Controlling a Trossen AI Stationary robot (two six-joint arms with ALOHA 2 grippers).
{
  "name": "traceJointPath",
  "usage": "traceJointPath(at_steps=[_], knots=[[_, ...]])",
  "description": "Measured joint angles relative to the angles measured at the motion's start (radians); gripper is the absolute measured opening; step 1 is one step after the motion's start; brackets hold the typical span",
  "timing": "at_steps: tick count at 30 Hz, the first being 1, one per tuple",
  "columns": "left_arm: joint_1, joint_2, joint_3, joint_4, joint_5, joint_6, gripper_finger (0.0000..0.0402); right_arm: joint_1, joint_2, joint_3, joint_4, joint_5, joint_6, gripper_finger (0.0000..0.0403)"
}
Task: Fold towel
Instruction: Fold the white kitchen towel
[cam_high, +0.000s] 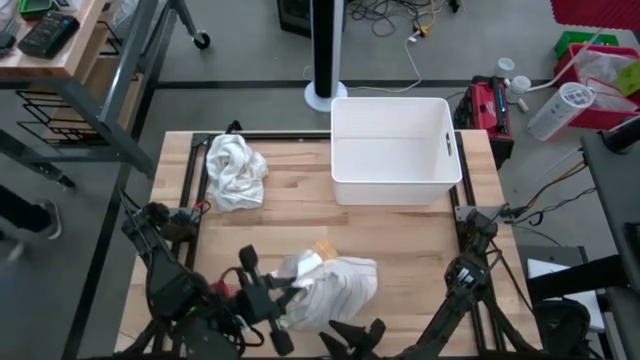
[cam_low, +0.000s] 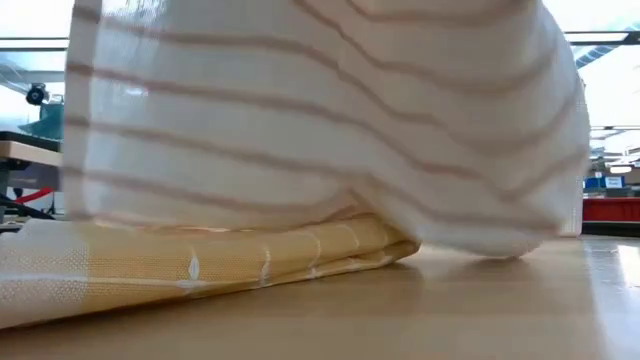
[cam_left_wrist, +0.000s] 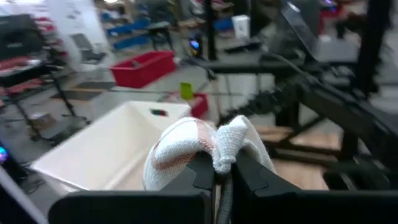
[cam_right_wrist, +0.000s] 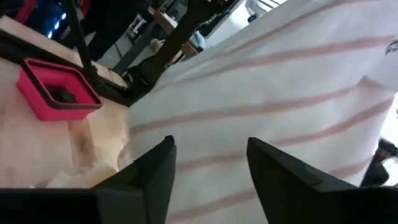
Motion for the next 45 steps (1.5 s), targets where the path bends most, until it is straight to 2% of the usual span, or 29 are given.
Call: traceJointPath(at_steps=[4, 7, 10, 13, 17, 21, 26, 31, 40, 45], knots=[[-0.001, 0.0, -0.085, 0.001, 0.131, 0.008, 0.0007, -0.005, -0.002, 0.011, 0.014, 0.0, 0.079, 0.0213], [-0.009, 0.001, -0.182, 0.001, 0.166, -0.04, 0.0007, -0.005, -0.003, 0.011, 0.013, -0.004, 0.091, 0.0225], [-0.025, 0.001, -0.302, 0.007, 0.202, -0.105, 0.0007, -0.005, -0.004, 0.011, 0.016, -0.062, 0.115, 0.0234], [-0.04, 0.002, -0.425, 0.039, 0.241, -0.182, 0.0007, -0.007, -0.01, 0.011, 0.016, -0.187, 0.153, 0.0238], [-0.059, 0.002, -0.563, 0.19, 0.275, -0.207, 0.0007, -0.027, -0.015, 0.011, 0.044, -0.398, 0.167, 0.0236], [-0.07, 0.002, -0.666, 0.372, 0.33, -0.048, 0.0007, -0.05, -0.015, 0.011, 0.136, -0.542, 0.122, 0.0229], [-0.071, 0.001, -0.73, 0.503, 0.385, 0.098, 0.0007, -0.067, -0.015, 0.011, 0.17, -0.558, 0.113, 0.0221], [-0.07, 0.001, -0.743, 0.501, 0.381, 0.096, 0.0007, -0.071, -0.015, 0.011, 0.163, -0.546, 0.113, 0.0209], [-0.071, 0.001, -0.742, 0.502, 0.347, 0.078, 0.0007, -0.037, -0.018, 0.011, 0.164, -0.392, 0.115, 0.0189], [-0.071, 0.001, -0.742, 0.581, 0.394, 0.147, 0.0007, -0.045, -0.018, 0.01, 0.164, -0.406, 0.107, 0.0181]])
